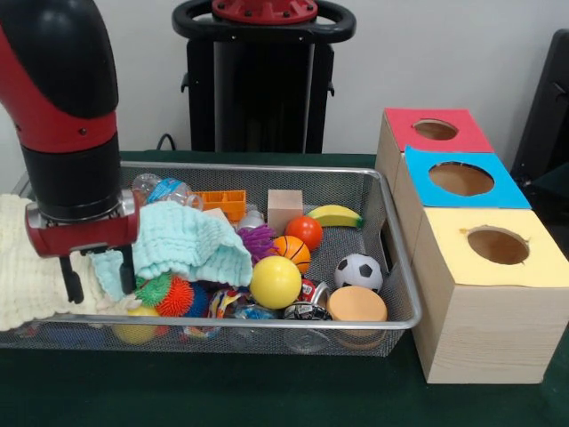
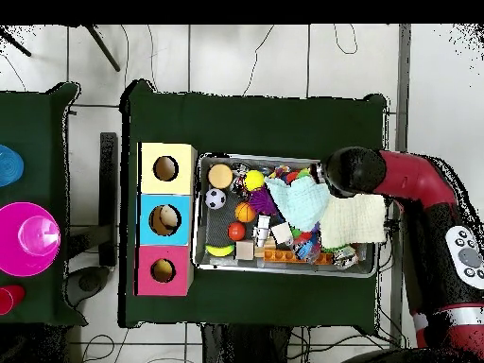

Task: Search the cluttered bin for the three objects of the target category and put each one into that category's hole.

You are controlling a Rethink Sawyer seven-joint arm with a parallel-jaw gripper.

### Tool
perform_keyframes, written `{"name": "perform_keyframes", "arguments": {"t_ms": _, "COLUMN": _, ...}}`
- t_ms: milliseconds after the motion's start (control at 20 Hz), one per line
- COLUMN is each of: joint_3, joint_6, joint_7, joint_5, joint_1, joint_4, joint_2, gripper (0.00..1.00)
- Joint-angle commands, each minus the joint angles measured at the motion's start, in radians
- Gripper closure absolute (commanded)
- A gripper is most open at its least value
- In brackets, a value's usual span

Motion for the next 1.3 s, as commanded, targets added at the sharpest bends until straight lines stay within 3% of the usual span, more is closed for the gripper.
{"name": "perform_keyframes", "arguments": {"t_ms": 50, "joint_3": 0.024, "joint_6": -0.025, "joint_7": -0.212, "joint_5": -0.066, "joint_1": -0.015, "joint_4": 0.062, "joint_2": 0.053, "gripper": 0.00}}
{"name": "perform_keyframes", "arguments": {"t_ms": 850, "joint_3": 0.029, "joint_6": 0.054, "joint_7": -0.202, "joint_5": -0.022, "joint_1": -0.028, "joint_4": 0.155, "joint_2": -0.111, "gripper": 0.00}}
{"name": "perform_keyframes", "arguments": {"t_ms": 1300, "joint_3": 0.031, "joint_6": 0.035, "joint_7": -0.191, "joint_5": -0.022, "joint_1": -0.061, "joint_4": 0.229, "joint_2": -0.150, "gripper": 0.00}}
